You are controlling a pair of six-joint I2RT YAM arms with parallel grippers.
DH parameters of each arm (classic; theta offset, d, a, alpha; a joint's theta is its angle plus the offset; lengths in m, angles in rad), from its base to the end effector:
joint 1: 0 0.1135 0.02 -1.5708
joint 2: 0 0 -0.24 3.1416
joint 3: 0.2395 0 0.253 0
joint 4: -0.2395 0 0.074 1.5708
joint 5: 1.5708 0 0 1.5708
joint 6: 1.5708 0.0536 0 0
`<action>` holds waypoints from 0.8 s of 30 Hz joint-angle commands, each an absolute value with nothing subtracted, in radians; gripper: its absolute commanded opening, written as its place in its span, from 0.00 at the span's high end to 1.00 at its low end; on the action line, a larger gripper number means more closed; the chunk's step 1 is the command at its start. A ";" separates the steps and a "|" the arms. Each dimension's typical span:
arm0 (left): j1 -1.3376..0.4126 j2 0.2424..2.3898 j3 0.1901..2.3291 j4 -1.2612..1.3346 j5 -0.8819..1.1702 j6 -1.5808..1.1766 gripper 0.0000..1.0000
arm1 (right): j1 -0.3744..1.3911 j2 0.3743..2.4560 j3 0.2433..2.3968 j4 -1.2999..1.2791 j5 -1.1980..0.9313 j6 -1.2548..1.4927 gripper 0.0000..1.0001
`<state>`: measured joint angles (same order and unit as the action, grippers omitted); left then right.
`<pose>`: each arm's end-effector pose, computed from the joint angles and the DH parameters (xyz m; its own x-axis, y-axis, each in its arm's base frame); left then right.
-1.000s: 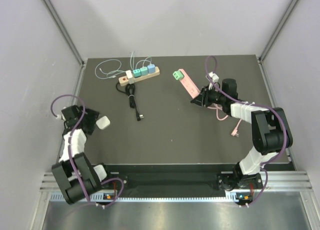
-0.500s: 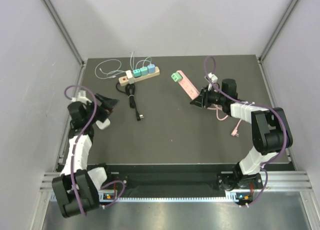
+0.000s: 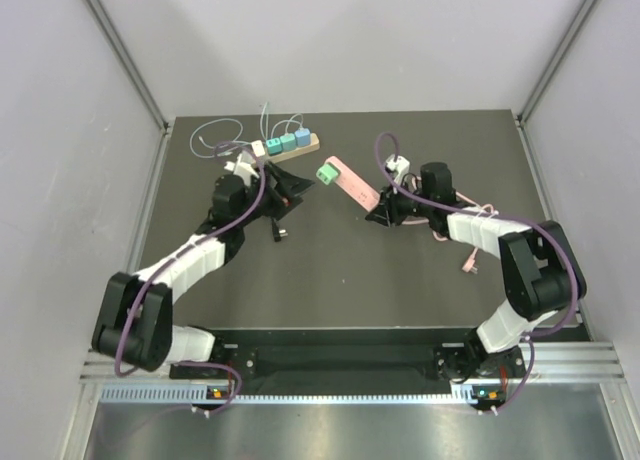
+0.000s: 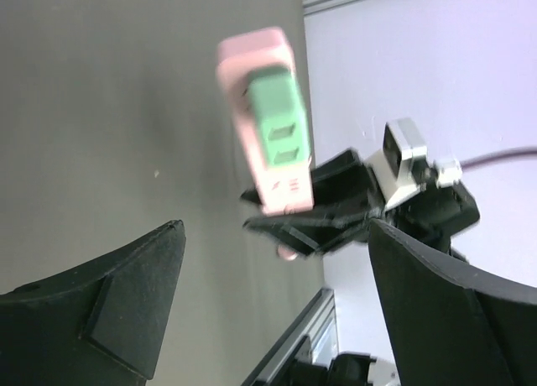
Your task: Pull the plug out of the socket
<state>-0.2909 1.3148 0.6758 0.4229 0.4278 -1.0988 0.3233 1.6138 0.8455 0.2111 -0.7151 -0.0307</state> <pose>0.2927 -0.1109 0.2209 -0.6716 -0.6449 -0.3649 0.1122 0.3982 -0.9104 0.3168 0.1432 0.1651 -0.4776 -0.1845 -0.8590 -0.7826 0.5337 0.3205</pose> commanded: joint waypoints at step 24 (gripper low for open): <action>-0.434 1.583 0.930 0.448 0.147 -1.115 0.33 | 0.399 1.540 0.890 0.245 -0.683 -0.124 1.00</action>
